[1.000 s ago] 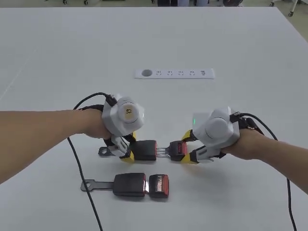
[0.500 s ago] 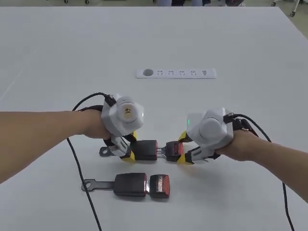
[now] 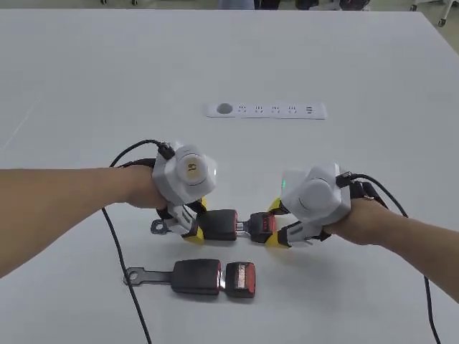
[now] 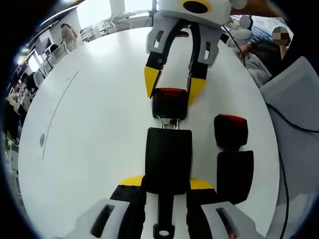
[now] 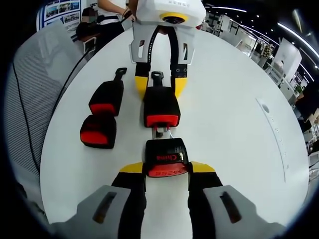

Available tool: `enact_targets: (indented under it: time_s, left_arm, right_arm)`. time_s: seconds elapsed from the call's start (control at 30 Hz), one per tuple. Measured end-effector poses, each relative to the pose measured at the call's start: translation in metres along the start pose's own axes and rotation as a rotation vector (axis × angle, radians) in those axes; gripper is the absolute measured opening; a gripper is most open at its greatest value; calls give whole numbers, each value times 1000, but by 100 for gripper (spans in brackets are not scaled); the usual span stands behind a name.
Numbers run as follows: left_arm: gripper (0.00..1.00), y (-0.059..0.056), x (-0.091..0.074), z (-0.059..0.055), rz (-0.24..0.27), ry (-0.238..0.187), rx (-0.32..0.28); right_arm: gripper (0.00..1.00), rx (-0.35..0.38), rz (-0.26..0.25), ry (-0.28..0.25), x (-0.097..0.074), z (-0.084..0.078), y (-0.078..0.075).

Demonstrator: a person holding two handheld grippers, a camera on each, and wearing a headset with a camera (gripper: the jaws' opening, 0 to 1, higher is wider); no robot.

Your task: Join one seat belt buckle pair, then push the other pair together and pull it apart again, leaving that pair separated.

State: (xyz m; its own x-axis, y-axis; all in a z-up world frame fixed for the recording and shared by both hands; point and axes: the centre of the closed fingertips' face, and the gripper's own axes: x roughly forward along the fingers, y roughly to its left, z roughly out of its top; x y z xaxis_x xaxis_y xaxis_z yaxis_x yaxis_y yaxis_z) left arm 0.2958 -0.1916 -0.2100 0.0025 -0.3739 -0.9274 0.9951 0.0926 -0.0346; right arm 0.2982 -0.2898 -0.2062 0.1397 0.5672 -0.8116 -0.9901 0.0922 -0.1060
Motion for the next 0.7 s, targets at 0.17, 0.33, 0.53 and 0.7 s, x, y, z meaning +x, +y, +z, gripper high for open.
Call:
enact_targets:
  time_s: [0.17, 0.33, 0.53, 0.7]
  left_arm:
    - [31, 1, 1, -1, -3, -2, 2]
    - [31, 3, 1, -2, -2, -11, 0]
    - [31, 2, 0, -2, -5, -5, 16]
    - [31, 1, 1, -1, -7, 1, 25]
  right_arm:
    - [29, 3, -7, 1, 1, 0, -1]
    - [29, 3, -6, 3, 2, 0, -1]
    - [29, -4, 4, 9, 3, 1, -1]
    - [29, -12, 10, 16, 4, 2, 0]
